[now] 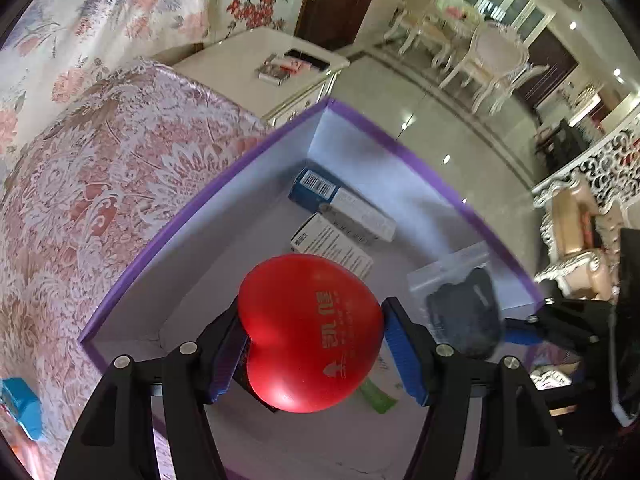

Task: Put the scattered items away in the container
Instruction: 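Lower and release the red ball with the left tool while the right tool releases the glove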

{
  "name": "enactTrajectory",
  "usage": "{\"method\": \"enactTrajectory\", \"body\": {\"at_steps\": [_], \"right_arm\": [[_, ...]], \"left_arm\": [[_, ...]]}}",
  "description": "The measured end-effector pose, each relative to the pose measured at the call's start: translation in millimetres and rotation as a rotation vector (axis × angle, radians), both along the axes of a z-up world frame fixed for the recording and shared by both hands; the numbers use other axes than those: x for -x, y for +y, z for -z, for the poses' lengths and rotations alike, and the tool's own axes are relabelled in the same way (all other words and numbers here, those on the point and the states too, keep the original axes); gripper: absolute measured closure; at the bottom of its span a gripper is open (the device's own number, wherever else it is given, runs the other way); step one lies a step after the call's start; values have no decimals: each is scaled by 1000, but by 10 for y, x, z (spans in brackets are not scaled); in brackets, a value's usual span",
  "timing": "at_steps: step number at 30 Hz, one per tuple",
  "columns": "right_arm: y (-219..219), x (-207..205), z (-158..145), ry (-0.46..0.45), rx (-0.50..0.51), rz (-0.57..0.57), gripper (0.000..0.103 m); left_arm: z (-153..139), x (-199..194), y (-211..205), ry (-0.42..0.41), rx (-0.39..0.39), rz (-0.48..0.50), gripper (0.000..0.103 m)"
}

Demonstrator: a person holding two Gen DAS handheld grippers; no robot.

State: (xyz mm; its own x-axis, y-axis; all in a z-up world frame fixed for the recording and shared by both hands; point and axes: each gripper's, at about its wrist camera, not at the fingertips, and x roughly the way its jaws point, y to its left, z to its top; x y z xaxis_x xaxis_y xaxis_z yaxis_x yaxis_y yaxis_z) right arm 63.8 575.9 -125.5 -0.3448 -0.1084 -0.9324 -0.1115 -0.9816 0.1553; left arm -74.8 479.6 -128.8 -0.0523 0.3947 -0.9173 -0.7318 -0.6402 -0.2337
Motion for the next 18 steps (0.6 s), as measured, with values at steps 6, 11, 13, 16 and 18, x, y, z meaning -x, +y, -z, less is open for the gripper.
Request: {"method": "enactTrajectory", "body": {"at_steps": [6,11,13,16,18], "right_arm": [[120,-12,79,-36,13,5,63],[205,-9,136,-67,17,18,63],[217,3,142,-72,12,15,63],[217,25,153,-86,10,10,62],[214,38,160,-99,9,9,61]], "left_arm": [[180,38,110,-4,65,7,36],[238,31,194,13,90,20,36],[250,36,210,20,99,22,36],[264,49,206,24,113,20,32],[268,56,200,26,118,18,19]]}}
